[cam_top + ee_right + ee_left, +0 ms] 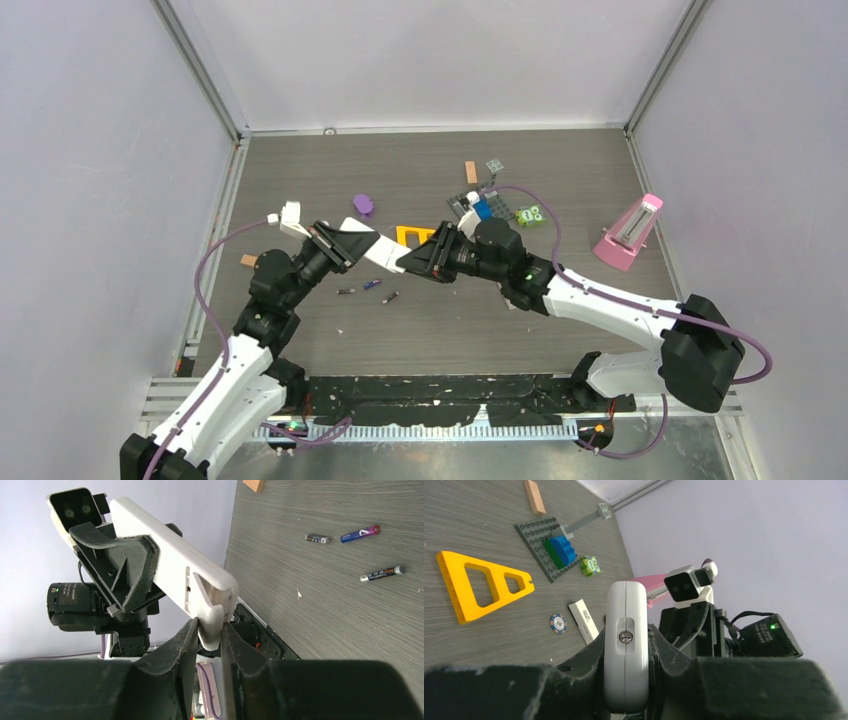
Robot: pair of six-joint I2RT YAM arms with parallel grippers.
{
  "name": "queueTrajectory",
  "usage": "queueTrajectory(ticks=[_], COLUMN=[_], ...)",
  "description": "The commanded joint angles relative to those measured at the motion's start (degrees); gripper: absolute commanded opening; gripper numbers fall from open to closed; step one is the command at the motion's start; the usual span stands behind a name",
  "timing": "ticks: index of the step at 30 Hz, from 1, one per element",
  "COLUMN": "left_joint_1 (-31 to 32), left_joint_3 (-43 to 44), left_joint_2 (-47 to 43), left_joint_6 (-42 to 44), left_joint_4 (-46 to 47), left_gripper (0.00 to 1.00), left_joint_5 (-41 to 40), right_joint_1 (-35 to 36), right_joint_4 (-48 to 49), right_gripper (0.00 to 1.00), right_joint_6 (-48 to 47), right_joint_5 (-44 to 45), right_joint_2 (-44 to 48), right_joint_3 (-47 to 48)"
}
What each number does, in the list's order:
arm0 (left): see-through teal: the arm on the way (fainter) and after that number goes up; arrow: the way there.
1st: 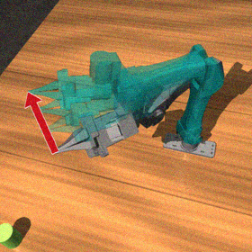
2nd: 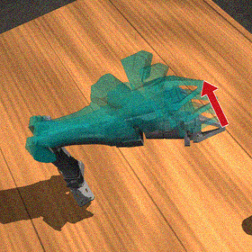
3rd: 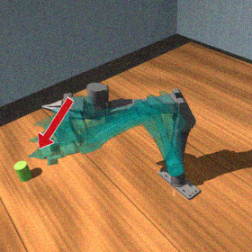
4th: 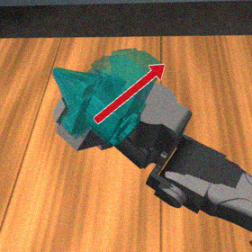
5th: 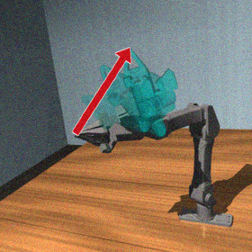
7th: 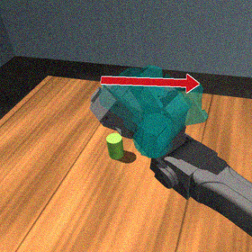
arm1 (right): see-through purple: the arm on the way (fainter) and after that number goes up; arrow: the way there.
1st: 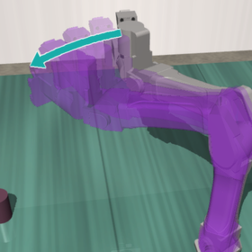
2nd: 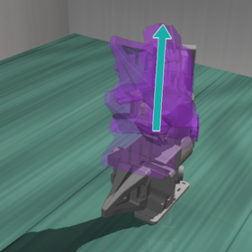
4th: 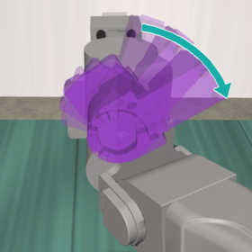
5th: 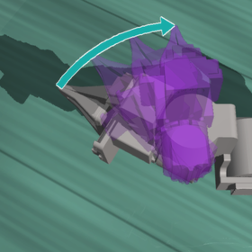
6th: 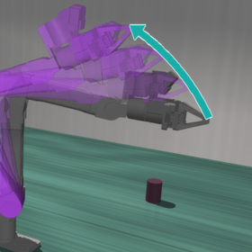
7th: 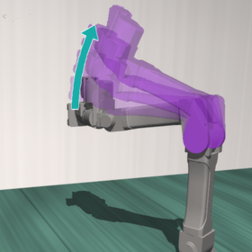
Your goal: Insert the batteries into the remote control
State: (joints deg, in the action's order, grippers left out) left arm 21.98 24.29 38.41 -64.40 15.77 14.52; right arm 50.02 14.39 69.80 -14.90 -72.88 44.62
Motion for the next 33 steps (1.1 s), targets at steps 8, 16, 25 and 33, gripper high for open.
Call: queueTrajectory(ticks=[8,16,25,33], left_joint_1=[-0.18,-0.18,-0.18,-0.18], left_joint_3=[4.19,5.19,8.58,15.69], left_joint_2=[-1.43,-2.5,-7.51,-3.15], left_joint_6=[12.09,19.11,27.37,38.27], left_joint_4=[-5.91,-13.38,-24.07,-28.63], left_gripper=[0.0,0.0,0.0,0.0], left_joint_5=[-2.24,-5.62,-3.67,20.53], right_joint_1=[-0.14,-1.02,-4.16,-4.35], right_joint_4=[1.65,0.36,-12.66,-11.7], right_gripper=[0.05,0.05,0.06,0.11], right_joint_6=[-0.56,-6.51,-21.9,-27.48], right_joint_5=[-1.93,1.47,4.9,-2.73], right_joint_2=[0.43,3.11,-2.83,-13.29], right_joint_3=[4.3,2.66,-1.52,-1.42])
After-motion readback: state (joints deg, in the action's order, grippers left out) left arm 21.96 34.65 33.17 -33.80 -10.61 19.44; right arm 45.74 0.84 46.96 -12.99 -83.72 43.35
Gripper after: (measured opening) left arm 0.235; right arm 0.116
